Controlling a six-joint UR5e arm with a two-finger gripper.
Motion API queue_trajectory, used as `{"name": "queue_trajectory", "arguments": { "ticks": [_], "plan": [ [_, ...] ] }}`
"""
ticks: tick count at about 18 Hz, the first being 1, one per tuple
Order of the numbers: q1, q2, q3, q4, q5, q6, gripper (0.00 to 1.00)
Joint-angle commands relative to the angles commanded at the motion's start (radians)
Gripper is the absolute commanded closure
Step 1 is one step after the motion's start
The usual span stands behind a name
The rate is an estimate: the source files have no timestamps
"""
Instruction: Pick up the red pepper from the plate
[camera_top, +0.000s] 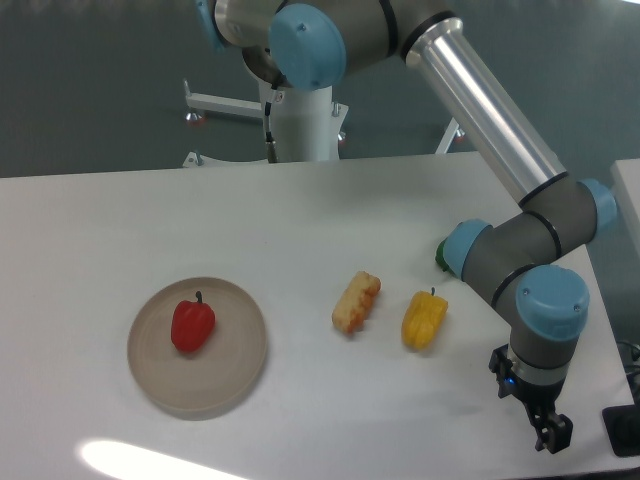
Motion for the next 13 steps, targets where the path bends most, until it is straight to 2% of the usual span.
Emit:
{"name": "queue_trajectory", "arguments": {
  "ticks": [3,9,10,12,13],
  "plan": [
    [-0.008,0.011,-0.003,-0.002,0.006,-0.005,0.00],
    [-0.014,0.078,-0.083,-0.003,-0.006,-0.151,0.00],
    [-0.014,0.103,-0.119,-0.002,-0.005,-0.208,0.00],
    [-0.015,0.141,-0.170,-0.006,0.000,-0.227,0.00],
    [-0.015,0.184,-0.213,-0.029,0.002,-0.239,0.00]
  ]
}}
